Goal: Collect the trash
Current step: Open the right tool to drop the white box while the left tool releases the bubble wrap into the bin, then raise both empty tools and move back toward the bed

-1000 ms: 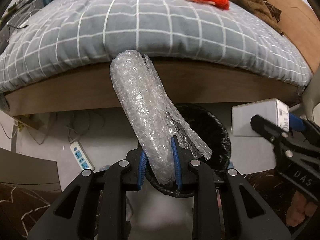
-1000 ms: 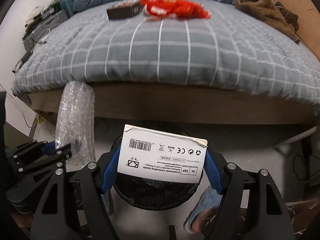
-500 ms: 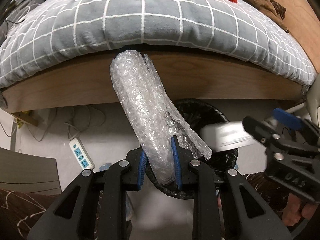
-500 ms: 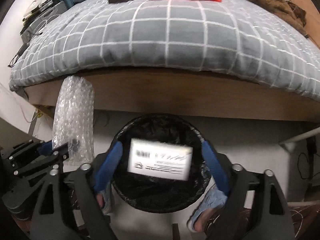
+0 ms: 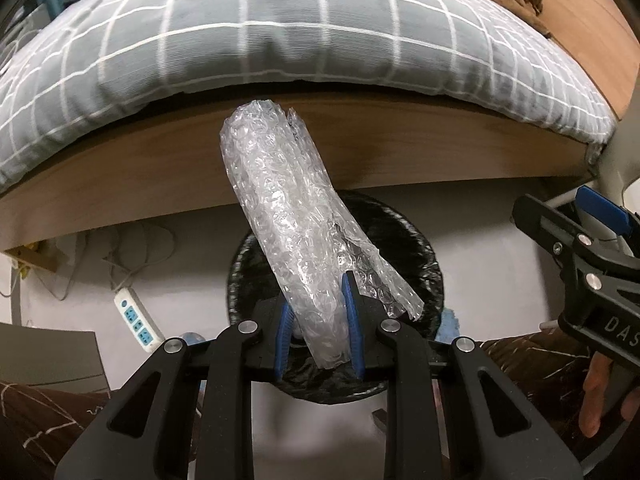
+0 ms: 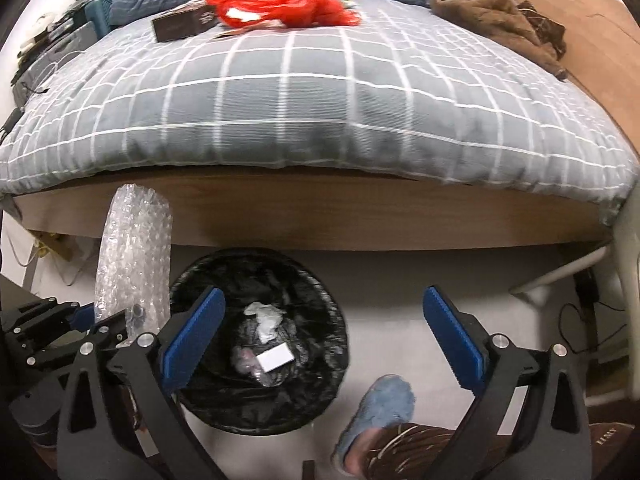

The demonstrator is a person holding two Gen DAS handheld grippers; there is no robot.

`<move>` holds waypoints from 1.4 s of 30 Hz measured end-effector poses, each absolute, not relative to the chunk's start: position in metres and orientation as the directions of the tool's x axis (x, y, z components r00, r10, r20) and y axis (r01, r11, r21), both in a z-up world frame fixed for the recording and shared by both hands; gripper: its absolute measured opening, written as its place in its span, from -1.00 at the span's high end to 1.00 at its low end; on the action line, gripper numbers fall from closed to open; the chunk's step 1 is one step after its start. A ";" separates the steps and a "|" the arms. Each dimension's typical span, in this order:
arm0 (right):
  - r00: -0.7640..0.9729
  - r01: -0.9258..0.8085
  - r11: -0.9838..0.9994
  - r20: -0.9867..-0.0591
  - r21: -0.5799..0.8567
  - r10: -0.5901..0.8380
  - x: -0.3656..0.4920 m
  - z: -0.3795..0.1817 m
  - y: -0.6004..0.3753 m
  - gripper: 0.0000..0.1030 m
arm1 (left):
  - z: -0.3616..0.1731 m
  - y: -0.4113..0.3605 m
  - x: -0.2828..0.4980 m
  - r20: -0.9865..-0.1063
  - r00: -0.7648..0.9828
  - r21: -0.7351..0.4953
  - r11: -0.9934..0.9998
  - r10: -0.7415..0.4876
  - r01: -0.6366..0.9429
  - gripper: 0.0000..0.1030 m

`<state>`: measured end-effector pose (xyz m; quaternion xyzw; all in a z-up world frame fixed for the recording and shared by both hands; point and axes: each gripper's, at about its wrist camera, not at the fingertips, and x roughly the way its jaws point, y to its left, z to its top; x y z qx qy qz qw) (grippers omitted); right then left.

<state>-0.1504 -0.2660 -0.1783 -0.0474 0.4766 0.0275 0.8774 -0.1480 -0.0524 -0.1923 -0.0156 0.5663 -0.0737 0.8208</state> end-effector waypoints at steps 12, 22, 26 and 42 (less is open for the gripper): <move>0.550 -0.057 0.997 -0.835 -0.043 -0.004 -0.147 -0.175 -0.280 -0.85 | -0.200 -0.063 -0.147 -0.929 0.351 -0.085 0.991 -0.117 0.105 0.18; 0.575 -0.055 0.998 -0.818 -0.041 -0.002 -0.145 -0.165 -0.273 -0.85 | -0.179 -0.054 -0.146 -0.903 0.425 -0.032 0.996 -0.062 0.079 -0.65; 0.605 -0.056 0.998 -0.796 -0.035 0.006 -0.144 -0.150 -0.271 -0.85 | -0.158 -0.047 -0.142 -0.881 0.471 -0.023 0.998 -0.047 0.057 -0.89; 0.706 -0.089 0.996 -0.706 -0.029 0.043 -0.115 -0.089 -0.257 -0.85 | -0.085 -0.014 -0.100 -0.818 0.575 -0.025 1.000 -0.022 0.002 -0.89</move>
